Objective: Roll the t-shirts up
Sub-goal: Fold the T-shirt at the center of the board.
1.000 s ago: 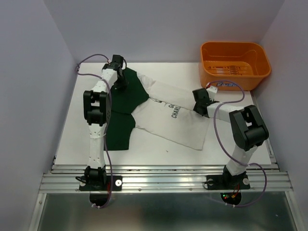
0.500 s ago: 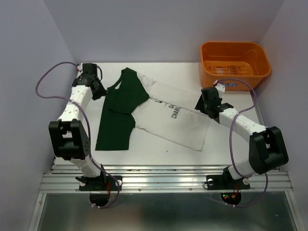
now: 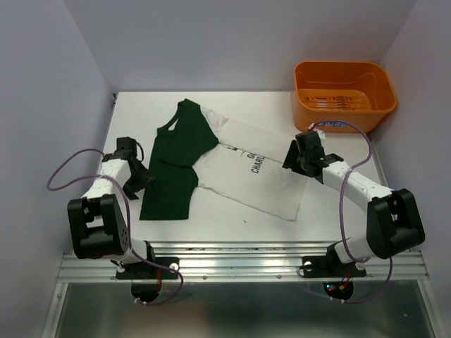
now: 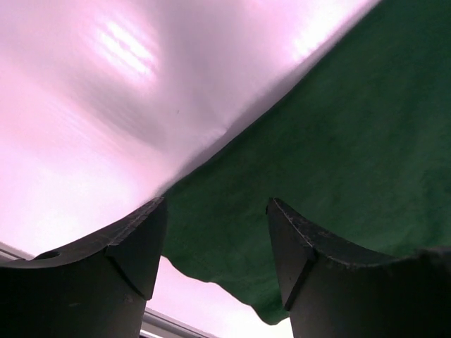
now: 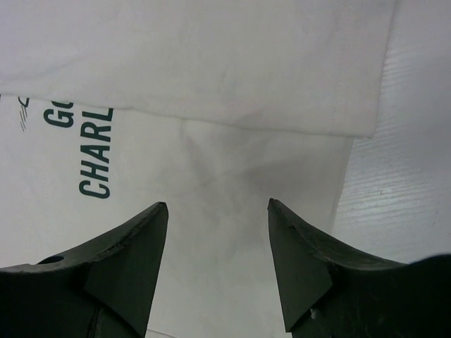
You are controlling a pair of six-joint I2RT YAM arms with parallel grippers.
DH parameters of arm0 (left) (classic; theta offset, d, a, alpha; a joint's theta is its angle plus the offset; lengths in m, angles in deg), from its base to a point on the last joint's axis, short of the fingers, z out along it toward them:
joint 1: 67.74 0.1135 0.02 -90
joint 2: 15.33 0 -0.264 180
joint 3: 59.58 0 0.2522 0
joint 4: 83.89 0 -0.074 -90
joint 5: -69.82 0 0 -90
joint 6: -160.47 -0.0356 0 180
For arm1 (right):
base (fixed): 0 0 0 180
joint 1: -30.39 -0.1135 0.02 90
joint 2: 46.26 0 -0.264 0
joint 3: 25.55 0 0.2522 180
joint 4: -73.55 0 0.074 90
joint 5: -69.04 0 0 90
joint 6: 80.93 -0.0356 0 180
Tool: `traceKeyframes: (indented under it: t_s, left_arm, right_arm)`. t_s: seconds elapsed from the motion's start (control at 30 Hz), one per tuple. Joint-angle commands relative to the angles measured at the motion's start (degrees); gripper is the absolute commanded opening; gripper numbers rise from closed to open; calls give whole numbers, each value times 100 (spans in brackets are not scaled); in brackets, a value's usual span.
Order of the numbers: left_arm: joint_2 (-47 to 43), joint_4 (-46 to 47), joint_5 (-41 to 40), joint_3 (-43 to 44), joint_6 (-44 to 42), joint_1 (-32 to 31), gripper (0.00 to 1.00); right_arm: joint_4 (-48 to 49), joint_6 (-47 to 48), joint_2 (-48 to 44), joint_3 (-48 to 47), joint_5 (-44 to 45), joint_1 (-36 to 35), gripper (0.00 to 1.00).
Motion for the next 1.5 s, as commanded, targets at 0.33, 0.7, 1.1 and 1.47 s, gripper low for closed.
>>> traceKeyframes:
  t_s: [0.33, 0.7, 1.1, 1.47]
  left_arm:
    - [-87, 183, 119, -876, 934, 7, 69]
    - [80, 1080, -57, -1430, 1250, -160, 49]
    - [-597, 1099, 171, -1097, 987, -590, 0]
    - [-1300, 598, 93, -464, 987, -1074, 0]
  right_arm:
    - [25, 168, -305, -83, -312, 30, 65]
    - [-238, 159, -700, -109, -207, 30, 65]
    - [-1134, 221, -1070, -118, -339, -399, 66]
    - [-2408, -1316, -1667, 752, 74, -1972, 64]
